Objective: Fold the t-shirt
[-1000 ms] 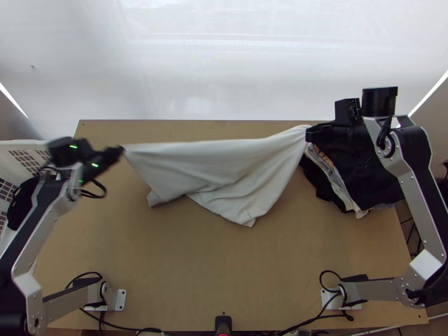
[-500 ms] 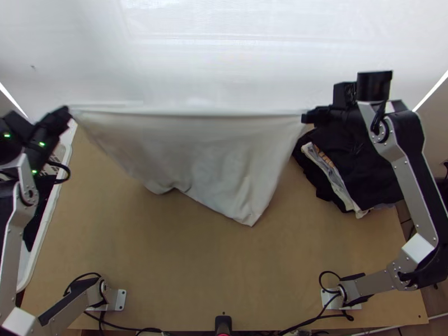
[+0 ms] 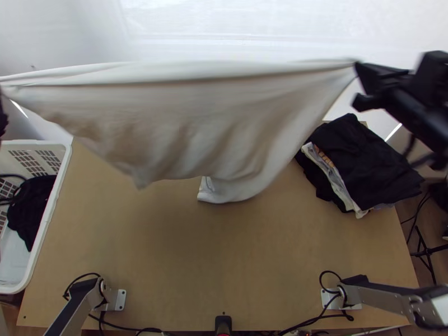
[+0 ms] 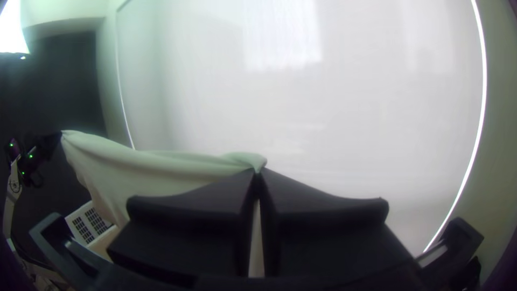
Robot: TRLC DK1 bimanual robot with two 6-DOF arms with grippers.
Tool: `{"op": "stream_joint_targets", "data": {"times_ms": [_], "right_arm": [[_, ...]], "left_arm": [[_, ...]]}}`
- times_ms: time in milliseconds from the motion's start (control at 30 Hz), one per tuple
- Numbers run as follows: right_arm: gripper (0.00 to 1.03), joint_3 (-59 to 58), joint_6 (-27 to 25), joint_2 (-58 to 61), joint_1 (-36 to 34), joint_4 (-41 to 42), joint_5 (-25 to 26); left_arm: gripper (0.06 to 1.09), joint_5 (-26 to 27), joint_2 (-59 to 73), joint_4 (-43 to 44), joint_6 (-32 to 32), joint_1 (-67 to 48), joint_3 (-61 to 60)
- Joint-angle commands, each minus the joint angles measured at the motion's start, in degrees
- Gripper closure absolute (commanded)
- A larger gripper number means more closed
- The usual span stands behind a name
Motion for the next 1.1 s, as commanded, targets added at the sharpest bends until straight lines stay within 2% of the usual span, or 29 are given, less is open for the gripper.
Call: {"op": "stream_joint_targets", "data": {"times_ms": [0, 167, 267, 367, 467, 533, 667, 800, 967, 1067], "right_arm": [[1.0, 2.6, 0.3, -10.9, 0.2, 2.6, 0.2], [1.0, 1.0, -0.1, -21.2, -2.7, 1.3, 0.2], [1.0, -0.7, -1.1, -27.2, -4.6, -0.1, 0.2], [1.0, -2.7, -1.7, -31.6, -7.7, -0.4, 0.1], [1.0, -3.2, -1.7, -33.2, -7.9, -0.9, 0.1], [1.0, -2.7, -1.1, -33.1, -7.8, -1.2, 0.0], [1.0, -4.1, 3.7, -32.6, -7.9, -3.4, -0.8], [1.0, -13.7, 7.3, -33.8, -8.0, -3.6, -3.9], [1.0, -32.0, 11.2, -31.9, -6.4, -5.9, -7.4], [1.0, -42.5, 11.4, -31.3, -2.8, -1.7, -7.1]], "left_arm": [[1.05, 2.1, -7.6, -2.8, 0.0, 0.8, 2.8], [1.05, 6.0, -14.8, -8.6, -0.5, 0.4, 4.4], [1.05, 7.0, -17.5, -13.6, -0.8, -0.1, 6.6], [1.05, 7.3, -19.4, -15.6, -0.9, 0.3, 5.9], [1.05, 7.5, -20.2, -16.3, -1.4, 0.9, 4.6], [1.05, 7.7, -20.4, -16.3, -1.8, 1.3, 4.0], [1.05, 9.2, -21.0, -16.3, -2.5, 1.5, 0.2], [1.05, 10.9, -21.3, -16.5, -3.6, 1.7, -5.1], [1.05, 13.9, -21.6, -15.4, -4.3, 1.7, -16.6], [1.05, 15.2, -20.5, -11.7, -4.9, 1.2, -24.6]]}}
